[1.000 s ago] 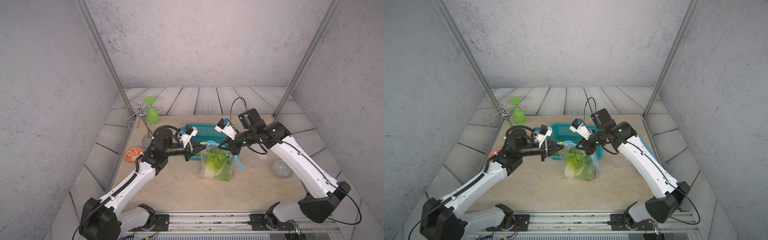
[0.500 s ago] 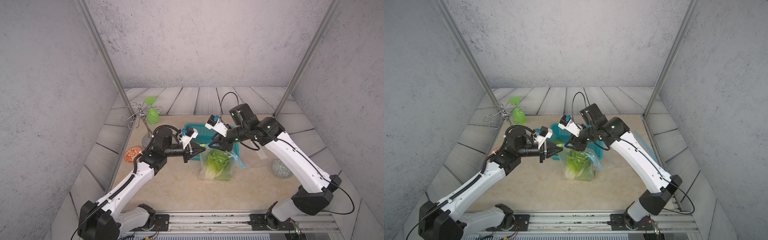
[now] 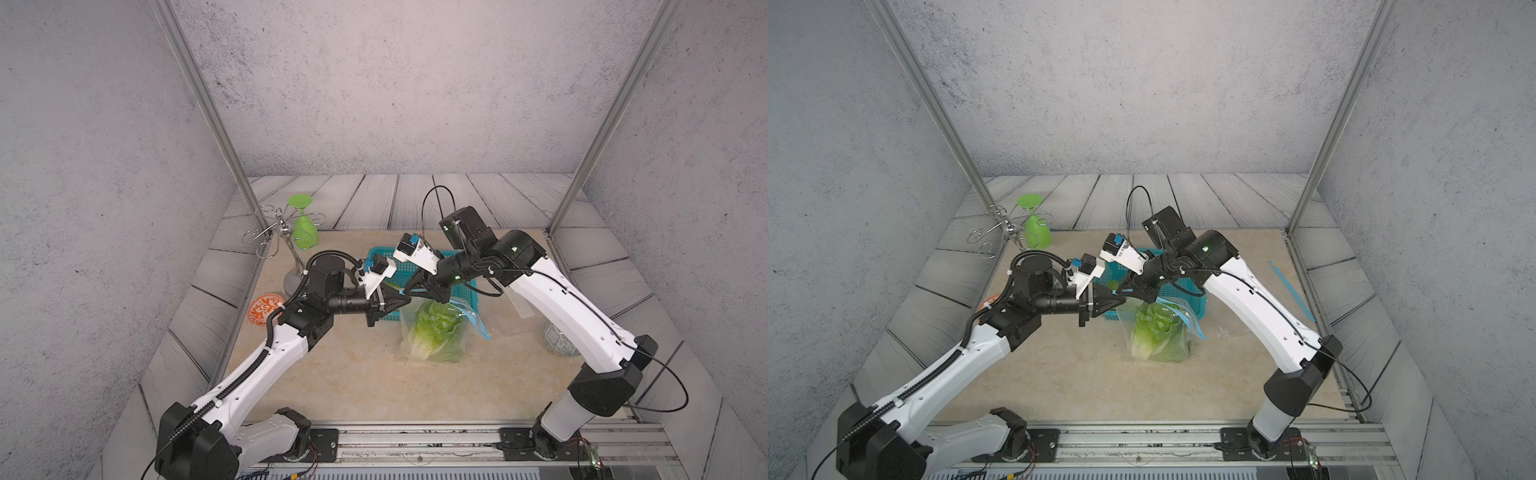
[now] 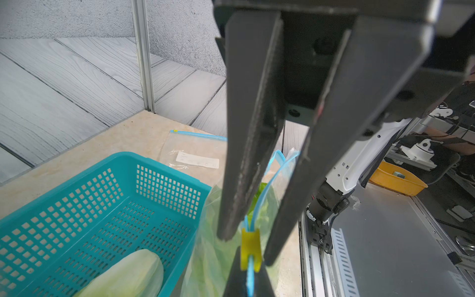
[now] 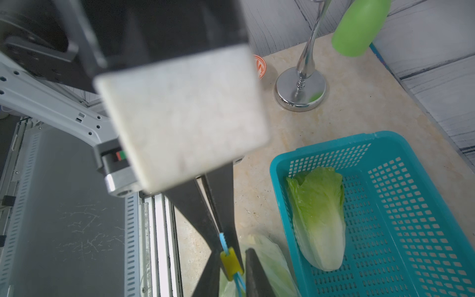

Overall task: Put the chinese cabbages into a zipper bag and zip it
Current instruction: Zip the zipper on the zipper food storage bag.

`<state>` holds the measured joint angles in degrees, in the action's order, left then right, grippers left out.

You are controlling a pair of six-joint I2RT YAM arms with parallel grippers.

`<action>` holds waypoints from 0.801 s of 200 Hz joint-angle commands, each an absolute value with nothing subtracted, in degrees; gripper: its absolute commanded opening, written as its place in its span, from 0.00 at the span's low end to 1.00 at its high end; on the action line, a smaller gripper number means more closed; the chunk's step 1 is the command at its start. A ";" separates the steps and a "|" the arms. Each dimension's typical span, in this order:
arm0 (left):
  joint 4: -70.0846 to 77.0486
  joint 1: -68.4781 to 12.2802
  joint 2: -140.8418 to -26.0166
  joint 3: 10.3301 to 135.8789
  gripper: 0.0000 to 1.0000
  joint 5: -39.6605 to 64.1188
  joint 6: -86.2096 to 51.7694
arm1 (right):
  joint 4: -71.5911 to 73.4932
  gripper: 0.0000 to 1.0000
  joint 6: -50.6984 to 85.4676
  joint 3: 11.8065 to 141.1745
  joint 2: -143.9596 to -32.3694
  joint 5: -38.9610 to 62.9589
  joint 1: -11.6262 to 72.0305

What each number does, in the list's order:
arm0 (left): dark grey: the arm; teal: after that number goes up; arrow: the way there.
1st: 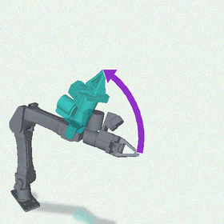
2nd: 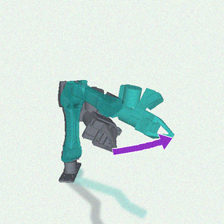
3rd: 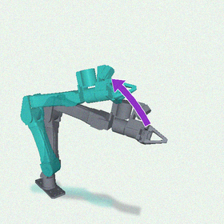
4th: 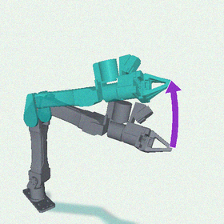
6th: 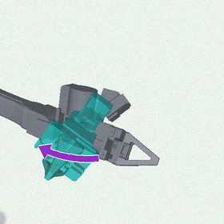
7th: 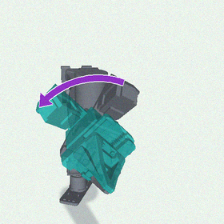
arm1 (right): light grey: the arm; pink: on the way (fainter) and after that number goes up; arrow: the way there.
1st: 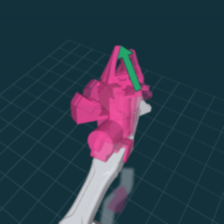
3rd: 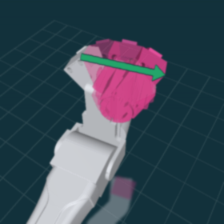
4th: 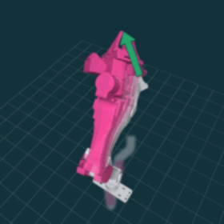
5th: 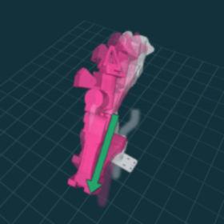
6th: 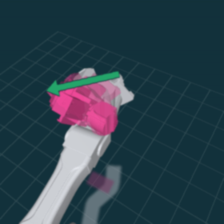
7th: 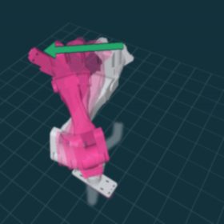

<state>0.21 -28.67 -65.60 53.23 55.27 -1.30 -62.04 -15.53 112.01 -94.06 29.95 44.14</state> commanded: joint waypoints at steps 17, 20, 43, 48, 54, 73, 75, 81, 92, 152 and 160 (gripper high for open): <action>1.66 -28.74 -64.51 54.62 0.00 54.98 -0.17 | -63.53 0.15 -15.47 112.24 -94.85 30.88 44.21; 1.68 -28.74 -64.51 54.57 0.00 54.94 -0.25 | -63.54 0.15 -15.47 112.19 -94.84 30.81 44.21; 1.75 -28.74 -64.60 54.67 0.00 54.69 -0.35 | -63.37 0.25 -14.95 112.15 -95.01 30.64 44.21; 1.75 -28.74 -64.60 54.64 0.00 54.62 -0.41 | -63.37 0.25 -14.94 112.15 -95.14 30.67 44.21; 1.68 -28.74 -64.62 54.63 0.00 54.58 -0.47 | -63.37 0.25 -14.86 112.27 -95.31 30.76 44.20; 1.75 -28.74 -64.60 54.62 0.00 54.32 -0.61 | -63.63 0.23 -14.94 112.41 -95.71 30.80 44.21; 1.78 -28.74 -64.60 54.66 0.00 54.32 -0.66 | -63.57 0.23 -14.94 112.35 -95.71 30.84 44.21; 1.83 -28.74 -64.62 54.66 0.00 54.17 -0.79 | -63.48 0.22 -14.86 112.28 -95.71 30.97 44.21; 2.00 -28.74 -64.60 54.62 0.00 53.97 -0.88 | -63.37 0.20 -14.85 112.24 -95.80 31.41 44.21; 4.04 -28.74 -64.78 54.22 0.00 53.53 -2.53 | -62.41 0.20 -14.50 111.10 -95.84 30.87 44.21; 4.23 -28.74 -64.78 54.09 0.00 53.57 -2.64 | -62.33 0.19 -14.50 111.09 -95.85 31.26 44.21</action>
